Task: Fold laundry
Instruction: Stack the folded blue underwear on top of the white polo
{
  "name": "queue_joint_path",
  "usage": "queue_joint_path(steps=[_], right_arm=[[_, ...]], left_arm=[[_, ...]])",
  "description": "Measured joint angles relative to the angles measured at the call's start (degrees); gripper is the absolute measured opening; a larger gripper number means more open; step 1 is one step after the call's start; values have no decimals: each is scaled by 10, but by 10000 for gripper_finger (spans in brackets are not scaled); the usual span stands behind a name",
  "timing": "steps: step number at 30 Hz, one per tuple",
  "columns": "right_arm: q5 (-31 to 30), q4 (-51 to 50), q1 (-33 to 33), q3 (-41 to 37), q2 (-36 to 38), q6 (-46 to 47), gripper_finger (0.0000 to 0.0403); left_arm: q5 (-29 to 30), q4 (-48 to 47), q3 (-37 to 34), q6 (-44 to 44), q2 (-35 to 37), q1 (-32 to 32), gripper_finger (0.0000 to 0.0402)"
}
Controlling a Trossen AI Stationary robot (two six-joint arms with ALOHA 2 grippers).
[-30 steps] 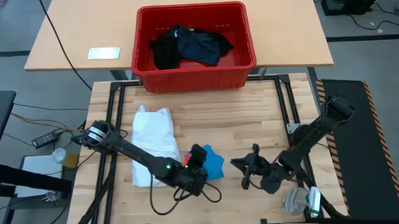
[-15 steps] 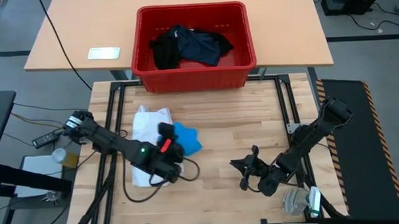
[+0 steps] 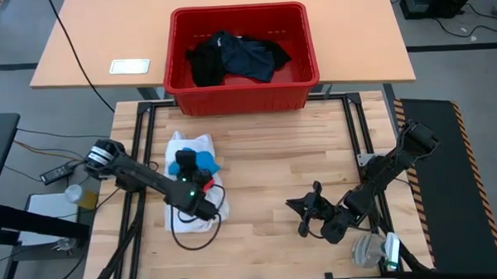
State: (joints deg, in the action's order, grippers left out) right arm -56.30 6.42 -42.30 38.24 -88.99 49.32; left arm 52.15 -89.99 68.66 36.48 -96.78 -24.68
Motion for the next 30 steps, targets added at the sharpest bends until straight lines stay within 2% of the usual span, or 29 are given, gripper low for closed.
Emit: queue_joint_path(steps=[5,9,12,16,21,26,28,30], right_arm=[[4,3,2,0,0,-3,42],[4,4,2,0,0,-9,42],[4,4,2,0,0,-10,42],[4,3,4,0,0,-13,42],[4,3,5,0,0,-13,42],[5,3,5,0,0,-14,42],[8,3,6,0,0,-14,42],[9,3,8,0,0,-14,42]], left_arm=[[18,-5,-55,58,31,17,14],[20,0,-74,54,38,19,14],[-32,14,-76,29,38,17,14],[-136,99,-77,-26,35,2,32],[-191,190,-77,-67,35,-20,103],[-234,191,-73,-39,35,-33,210],[-264,183,-58,-18,34,-38,243],[-268,172,-33,1,35,-47,264]])
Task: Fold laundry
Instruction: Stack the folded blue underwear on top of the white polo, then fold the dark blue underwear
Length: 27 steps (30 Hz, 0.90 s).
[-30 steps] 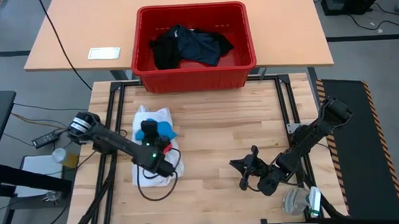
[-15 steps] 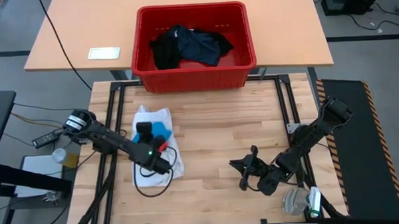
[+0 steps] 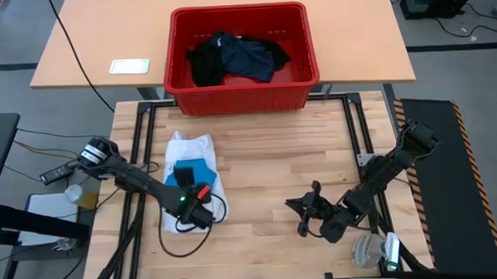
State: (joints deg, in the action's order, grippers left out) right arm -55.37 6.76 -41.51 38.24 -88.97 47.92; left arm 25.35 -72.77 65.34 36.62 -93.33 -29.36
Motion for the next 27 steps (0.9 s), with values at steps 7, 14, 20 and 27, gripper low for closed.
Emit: queue_joint_path(steps=[7,14,20,27], right_arm=[[21,13,5,0,0,0,42],[15,20,5,0,0,-51,45],[15,61,8,0,0,-71,43],[84,80,71,0,0,-79,43]], left_arm=[[115,1,69,17,35,-52,271],[190,59,82,32,38,-68,270],[339,225,50,-128,38,-92,269],[226,534,-59,-383,83,-8,236]])
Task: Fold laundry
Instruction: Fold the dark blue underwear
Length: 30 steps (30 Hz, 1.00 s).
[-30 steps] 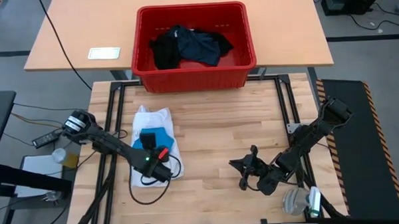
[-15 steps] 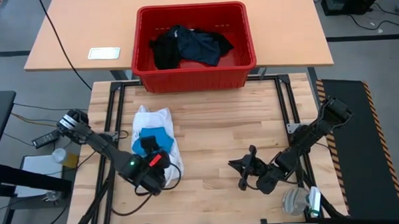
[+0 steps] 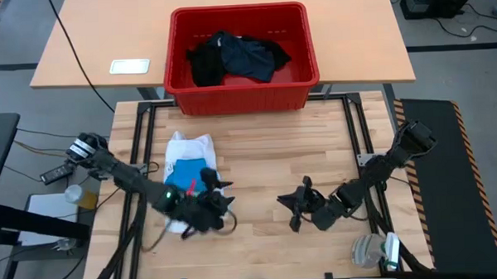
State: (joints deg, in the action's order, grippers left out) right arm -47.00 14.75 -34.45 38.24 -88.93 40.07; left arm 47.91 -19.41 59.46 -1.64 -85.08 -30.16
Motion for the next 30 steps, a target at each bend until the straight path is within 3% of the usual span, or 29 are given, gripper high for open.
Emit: queue_joint_path(steps=[8,11,14,19,23,28,30], right_arm=[[9,-2,83,13,19,-162,39],[64,-1,128,36,48,-237,32],[107,-5,166,58,77,-314,28],[113,-4,242,93,123,-404,28],[194,-17,317,108,139,-413,28],[310,-35,423,133,109,-413,38],[342,-46,461,158,95,-414,45]], left_arm=[[-116,284,-134,-179,119,101,185],[-155,414,-197,-214,164,128,181],[-159,504,-245,-235,194,154,181],[-157,505,-278,-249,222,199,181],[-164,511,-305,-304,227,228,181],[-288,566,-374,-294,262,305,181],[-298,590,-397,-282,290,345,181]])
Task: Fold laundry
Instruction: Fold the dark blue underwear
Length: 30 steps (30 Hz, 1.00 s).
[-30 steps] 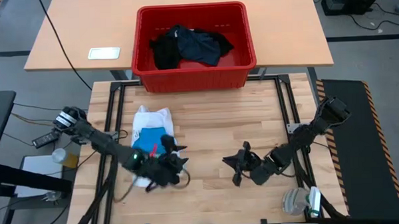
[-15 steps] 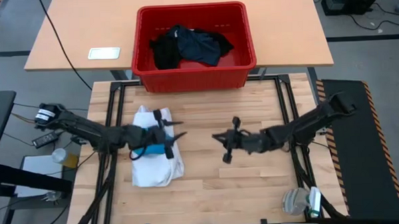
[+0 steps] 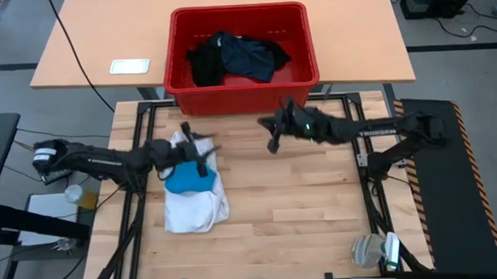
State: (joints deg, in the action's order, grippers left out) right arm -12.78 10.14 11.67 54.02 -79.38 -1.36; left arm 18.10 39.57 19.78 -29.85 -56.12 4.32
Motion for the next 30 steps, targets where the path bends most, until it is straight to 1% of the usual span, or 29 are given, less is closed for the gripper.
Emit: queue_joint_path(steps=[3,8,12,14,17,21,23,25,28,30], right_arm=[[27,-24,42,38,-14,-19,56],[61,-56,95,116,-44,-48,75],[119,-108,131,196,-93,-48,86],[142,-142,141,250,-124,-49,91],[143,-204,155,341,-177,-49,99],[139,-265,182,454,-244,-49,109],[138,-272,200,502,-273,-49,114],[138,-274,217,536,-298,-58,121],[138,-283,245,565,-332,-82,140],[142,-292,268,579,-349,-77,159]], left_arm=[[2,-4,-19,28,43,47,181],[-14,-69,-27,68,92,100,181],[-17,-82,-26,86,93,141,180],[-36,-89,-21,106,92,164,180],[-105,-121,-7,150,92,198,180],[-174,-192,17,207,93,234,180],[-191,-215,19,223,93,244,180],[-193,-226,19,229,93,247,180],[-194,-237,20,232,93,247,180],[-194,-245,20,232,93,244,180]])
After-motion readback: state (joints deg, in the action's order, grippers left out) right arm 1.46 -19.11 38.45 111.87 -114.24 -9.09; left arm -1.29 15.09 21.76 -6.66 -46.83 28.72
